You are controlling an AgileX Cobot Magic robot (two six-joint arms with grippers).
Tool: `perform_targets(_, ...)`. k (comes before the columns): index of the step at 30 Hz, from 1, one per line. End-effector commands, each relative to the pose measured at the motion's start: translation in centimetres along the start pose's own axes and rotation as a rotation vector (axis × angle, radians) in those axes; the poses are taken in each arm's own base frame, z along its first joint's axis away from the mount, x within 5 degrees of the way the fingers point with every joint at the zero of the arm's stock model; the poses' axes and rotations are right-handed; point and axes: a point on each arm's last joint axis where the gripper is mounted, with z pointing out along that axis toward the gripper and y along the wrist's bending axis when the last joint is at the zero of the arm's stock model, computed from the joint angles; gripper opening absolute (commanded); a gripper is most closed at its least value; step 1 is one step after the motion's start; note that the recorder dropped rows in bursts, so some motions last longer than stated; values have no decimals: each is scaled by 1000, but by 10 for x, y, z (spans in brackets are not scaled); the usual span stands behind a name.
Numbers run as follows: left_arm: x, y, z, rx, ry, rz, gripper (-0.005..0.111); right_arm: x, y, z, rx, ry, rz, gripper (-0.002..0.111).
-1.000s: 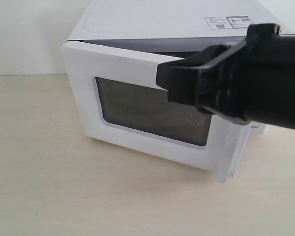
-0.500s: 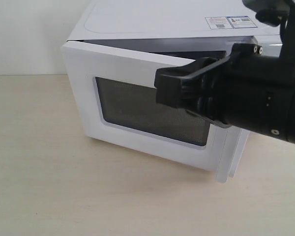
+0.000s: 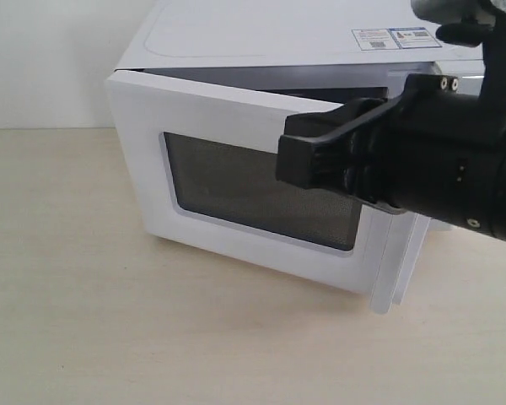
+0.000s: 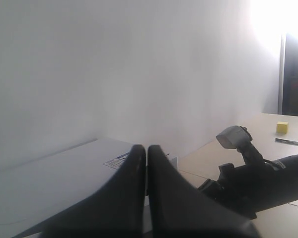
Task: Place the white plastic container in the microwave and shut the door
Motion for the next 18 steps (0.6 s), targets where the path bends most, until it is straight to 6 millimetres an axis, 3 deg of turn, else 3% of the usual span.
perform_targets(1,1,-1,-1,6,-5,-15,4,4,-2,0,7,14,20,0)
perform_targets(9,1,-1,-1,6,-5,-15,4,27,7,-3,-91,267,66,0)
perform_targets(18,1,-1,-1,6,-5,-15,4,24,-2,6,-14,158,96,0)
